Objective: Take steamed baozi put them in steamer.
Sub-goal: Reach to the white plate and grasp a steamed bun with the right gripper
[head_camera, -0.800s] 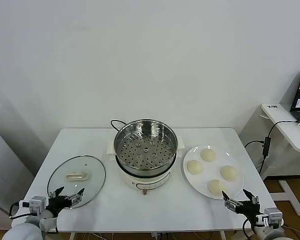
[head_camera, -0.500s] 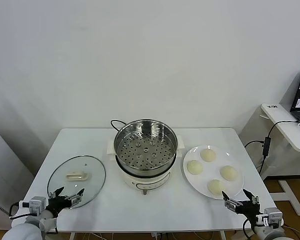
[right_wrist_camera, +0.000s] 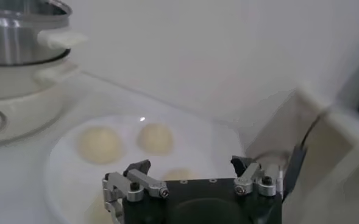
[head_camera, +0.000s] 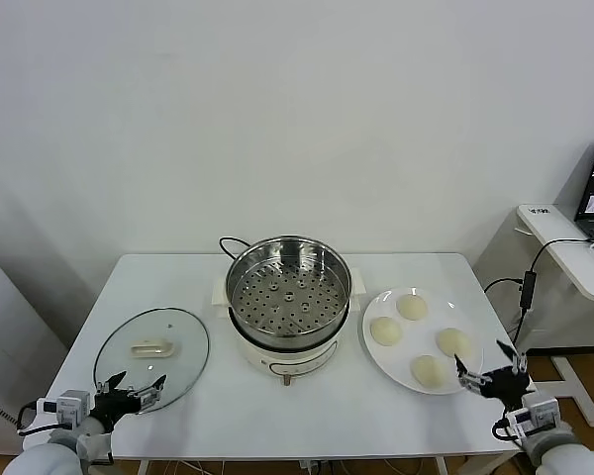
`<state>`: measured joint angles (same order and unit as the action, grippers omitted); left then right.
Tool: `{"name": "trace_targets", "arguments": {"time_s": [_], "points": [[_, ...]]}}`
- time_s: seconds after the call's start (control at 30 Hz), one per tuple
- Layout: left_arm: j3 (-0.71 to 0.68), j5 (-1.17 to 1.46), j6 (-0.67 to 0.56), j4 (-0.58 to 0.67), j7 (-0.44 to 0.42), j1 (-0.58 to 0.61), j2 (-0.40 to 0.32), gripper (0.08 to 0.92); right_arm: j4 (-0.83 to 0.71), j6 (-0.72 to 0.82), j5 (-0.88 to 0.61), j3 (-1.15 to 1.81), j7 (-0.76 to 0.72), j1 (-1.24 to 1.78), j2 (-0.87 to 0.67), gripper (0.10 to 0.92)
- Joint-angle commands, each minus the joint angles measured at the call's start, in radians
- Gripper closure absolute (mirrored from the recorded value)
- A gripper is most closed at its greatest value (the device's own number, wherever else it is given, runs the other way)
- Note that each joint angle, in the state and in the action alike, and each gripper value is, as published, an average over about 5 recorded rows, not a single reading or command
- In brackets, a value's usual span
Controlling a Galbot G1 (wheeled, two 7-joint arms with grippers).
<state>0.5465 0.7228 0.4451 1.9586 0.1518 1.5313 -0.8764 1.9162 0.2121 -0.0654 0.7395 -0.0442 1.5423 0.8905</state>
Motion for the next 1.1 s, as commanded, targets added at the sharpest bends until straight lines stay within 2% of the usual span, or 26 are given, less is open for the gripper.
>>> {"name": "trace_targets", "arguments": {"time_s": [0.03, 0.3, 0.47, 0.63, 0.87, 1.1], "points": [[-0.001, -0.001, 0.004, 0.0, 0.0, -0.006, 0.002, 0.177, -0.137, -0.102, 0.363, -0.039, -0.082, -0.187, -0.114, 0.203], [-0.016, -0.002, 0.008, -0.006, 0.0, -0.031, 0.011, 0.177, -0.271, -0.145, 0.402, -0.154, -0.337, -0.407, -0.27, 0.203], [-0.018, -0.005, 0.01, -0.006, 0.0, -0.041, 0.017, 0.177, -0.356, -0.175, 0.389, -0.355, -0.468, -0.62, -0.352, 0.203], [-0.019, -0.012, 0.012, -0.011, -0.001, -0.044, 0.02, 0.177, -0.473, -0.185, 0.313, -0.619, -0.614, -0.867, -0.413, 0.203], [-0.018, -0.023, 0.014, -0.014, -0.002, -0.043, 0.018, 0.177, -0.648, -0.222, 0.233, -0.987, -0.803, -1.231, -0.406, 0.203], [-0.019, -0.029, 0.024, -0.01, 0.0, -0.043, 0.013, 0.177, -0.855, -0.295, 0.209, -1.268, -0.916, -1.517, -0.282, 0.203]]}}
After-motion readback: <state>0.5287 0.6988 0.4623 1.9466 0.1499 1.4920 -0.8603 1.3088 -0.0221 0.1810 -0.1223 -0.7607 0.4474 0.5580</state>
